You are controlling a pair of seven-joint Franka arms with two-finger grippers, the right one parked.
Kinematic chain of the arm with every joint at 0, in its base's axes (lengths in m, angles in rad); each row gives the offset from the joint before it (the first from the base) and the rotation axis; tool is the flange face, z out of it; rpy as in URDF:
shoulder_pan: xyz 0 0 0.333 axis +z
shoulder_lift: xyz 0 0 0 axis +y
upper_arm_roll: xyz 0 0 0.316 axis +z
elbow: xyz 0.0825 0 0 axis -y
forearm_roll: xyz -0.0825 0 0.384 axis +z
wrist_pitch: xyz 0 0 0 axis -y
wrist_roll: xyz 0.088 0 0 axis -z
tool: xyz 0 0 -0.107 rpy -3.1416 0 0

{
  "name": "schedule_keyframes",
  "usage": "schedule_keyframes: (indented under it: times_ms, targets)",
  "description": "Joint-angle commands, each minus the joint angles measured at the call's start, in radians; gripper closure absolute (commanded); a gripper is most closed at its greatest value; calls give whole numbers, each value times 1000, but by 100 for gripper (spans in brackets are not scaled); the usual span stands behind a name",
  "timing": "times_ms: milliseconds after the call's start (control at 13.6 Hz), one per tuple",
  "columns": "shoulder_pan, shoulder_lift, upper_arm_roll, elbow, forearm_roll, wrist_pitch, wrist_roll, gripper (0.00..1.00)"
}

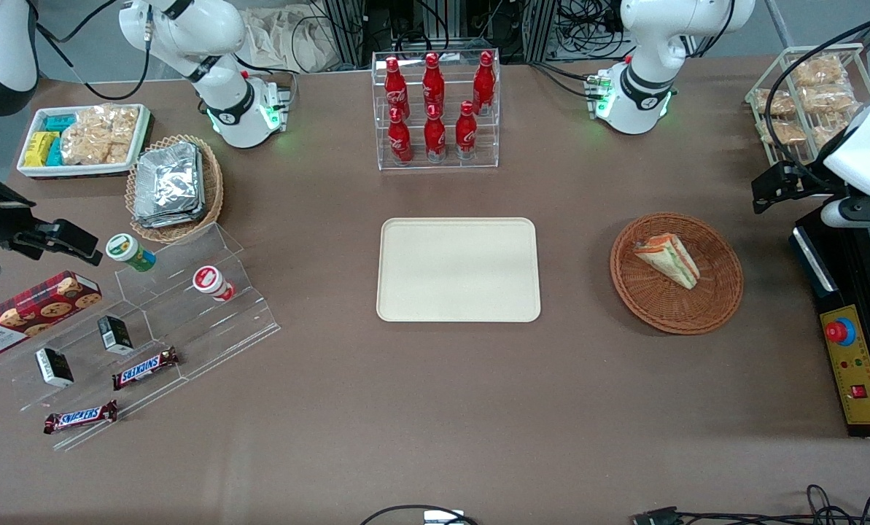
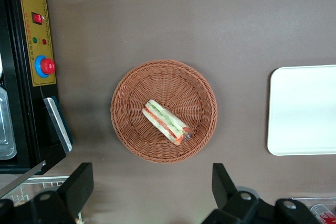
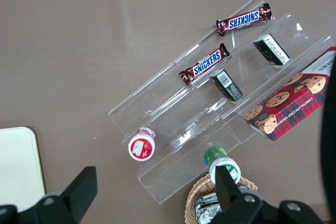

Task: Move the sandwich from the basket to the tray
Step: 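Move the left gripper over the sandwich in the wicker basket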

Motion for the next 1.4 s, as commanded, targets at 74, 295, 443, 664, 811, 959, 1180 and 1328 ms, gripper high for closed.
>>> schedule_keyframes:
  times_ms: [74, 295, 443, 664, 811, 959, 1180, 1328]
  targets:
    - [-4, 10, 1, 31, -1, -31, -2, 0]
    - [-4, 14, 3, 20, -1, -30, -13, 0]
    - [-1, 11, 4, -34, 0, -8, -89, 0]
    - [7, -34, 9, -201, -1, 99, -170, 0]
    - [9, -102, 12, -396, -1, 252, -267, 0]
    - [18, -160, 15, -577, -1, 410, -353, 0]
    - [32, -162, 15, -684, 2, 513, -454, 0]
    - [32, -164, 15, -745, 2, 582, -529, 0]
